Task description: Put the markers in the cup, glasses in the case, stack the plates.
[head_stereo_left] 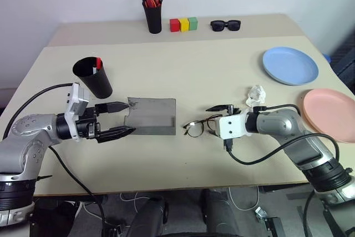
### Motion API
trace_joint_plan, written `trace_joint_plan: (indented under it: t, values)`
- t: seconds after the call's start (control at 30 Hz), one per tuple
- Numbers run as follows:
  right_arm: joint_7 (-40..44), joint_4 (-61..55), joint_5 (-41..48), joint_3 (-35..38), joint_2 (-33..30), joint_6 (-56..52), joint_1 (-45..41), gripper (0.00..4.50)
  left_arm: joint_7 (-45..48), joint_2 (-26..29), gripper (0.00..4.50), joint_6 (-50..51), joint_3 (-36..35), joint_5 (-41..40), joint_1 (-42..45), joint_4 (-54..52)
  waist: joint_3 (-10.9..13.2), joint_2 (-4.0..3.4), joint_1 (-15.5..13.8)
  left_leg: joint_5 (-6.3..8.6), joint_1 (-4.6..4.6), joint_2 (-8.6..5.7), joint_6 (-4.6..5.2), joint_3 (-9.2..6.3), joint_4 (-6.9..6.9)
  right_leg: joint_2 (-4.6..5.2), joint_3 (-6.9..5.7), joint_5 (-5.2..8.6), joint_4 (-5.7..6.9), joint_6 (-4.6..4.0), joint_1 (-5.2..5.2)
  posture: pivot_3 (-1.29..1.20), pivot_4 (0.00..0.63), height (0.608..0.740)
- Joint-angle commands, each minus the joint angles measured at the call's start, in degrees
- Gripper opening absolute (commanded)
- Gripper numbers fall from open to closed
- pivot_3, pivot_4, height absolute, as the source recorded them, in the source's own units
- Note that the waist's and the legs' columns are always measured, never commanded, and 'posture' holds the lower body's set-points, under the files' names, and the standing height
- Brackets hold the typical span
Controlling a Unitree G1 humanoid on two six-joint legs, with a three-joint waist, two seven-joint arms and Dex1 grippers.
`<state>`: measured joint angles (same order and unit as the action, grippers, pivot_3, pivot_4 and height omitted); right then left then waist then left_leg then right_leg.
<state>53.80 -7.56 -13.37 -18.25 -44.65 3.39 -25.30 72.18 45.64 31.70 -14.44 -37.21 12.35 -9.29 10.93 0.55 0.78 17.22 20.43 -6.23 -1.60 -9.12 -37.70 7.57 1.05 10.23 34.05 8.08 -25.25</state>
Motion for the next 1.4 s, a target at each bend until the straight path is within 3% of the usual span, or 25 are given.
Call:
trace_joint_plan:
  t: [0.03,0.3,0.37,0.5,0.53,1.0,1.07,1.17,1.3,1.4]
  values:
    - [-0.5,-0.4,-1.4,0.0,0.7,1.5,-1.4,2.75,-0.4,0.5,4.50,-0.7,-0.7,-1.1,0.3,-1.7,0.0,0.00,0.0,0.00,0.00,0.00,0.00,0.00,0.00,0.00,0.00,0.00,0.00,0.00,0.00,0.00,0.150,0.740]
    - [0.9,-1.1,-1.5,0.2,1.4,0.9,-1.4,2.75,-1.6,0.4,4.50,-0.1,0.1,-1.8,0.7,-2.8,0.0,0.00,-0.1,0.00,0.00,0.00,0.00,0.01,0.00,0.00,0.00,0.00,-0.01,0.00,0.00,0.00,0.150,0.740]
    - [1.2,-1.3,-1.3,0.1,1.8,0.5,-1.5,2.19,-1.8,0.4,4.50,0.0,0.3,-1.9,0.9,-2.8,0.0,0.00,-0.1,0.00,0.00,0.00,0.00,0.01,0.00,0.00,0.00,0.00,-0.01,0.00,0.00,0.00,0.150,0.740]
    - [1.5,-1.1,-2.1,-0.1,2.2,0.6,-2.2,0.32,-1.7,0.4,4.50,-0.5,0.7,-1.6,1.0,-2.4,0.0,0.00,0.0,0.00,0.00,0.00,0.00,0.01,0.00,0.00,0.00,0.00,0.00,0.00,0.00,0.00,0.150,0.740]
    - [1.8,-1.0,-2.2,-0.1,2.0,0.5,-2.2,0.09,-1.7,0.4,4.50,-0.6,0.8,-1.6,1.0,-2.3,0.0,0.00,0.0,0.00,0.00,0.00,0.00,0.01,0.00,-0.01,0.00,0.00,0.00,0.00,0.00,0.00,0.150,0.740]
    - [3.4,-2.3,1.0,2.4,1.7,-3.0,-3.8,0.09,-3.9,1.1,4.50,1.4,0.5,-3.2,2.1,-3.4,0.0,0.00,-0.1,0.00,0.00,0.00,0.00,0.00,0.00,0.00,0.01,-0.01,0.00,-0.01,0.00,0.00,0.150,0.740]
    - [5.5,-4.0,4.7,3.1,2.5,-7.9,-3.4,0.09,-4.3,1.0,4.50,1.7,0.6,-3.3,2.5,-3.4,0.0,0.00,-0.1,0.00,0.00,0.00,0.00,0.00,0.00,0.00,0.00,-0.01,-0.01,-0.01,0.00,0.00,0.150,0.740]
    - [6.1,-5.6,5.1,3.1,2.6,-10.7,-4.0,0.99,-4.6,1.0,4.50,2.0,0.7,-3.5,2.6,-3.4,0.0,0.00,-0.1,0.00,0.01,0.01,0.00,-0.01,0.00,0.00,0.01,-0.01,-0.02,-0.01,0.00,0.00,0.150,0.740]
    - [4.8,-6.5,1.5,1.3,2.1,-9.8,-3.8,2.88,-4.5,1.0,4.50,2.4,0.8,-4.0,2.8,-3.6,0.0,0.00,-0.1,0.00,0.01,0.01,0.00,0.00,0.00,-0.01,0.00,-0.01,-0.02,-0.01,0.00,0.00,0.150,0.740]
    - [3.5,-5.3,-1.0,0.2,2.6,-8.2,-4.1,2.88,-4.6,0.9,4.50,2.5,0.9,-4.0,3.0,-3.6,0.0,0.00,-0.1,0.00,0.01,0.01,0.00,0.01,0.00,0.00,0.00,-0.01,-0.02,-0.01,0.00,0.00,0.150,0.740]
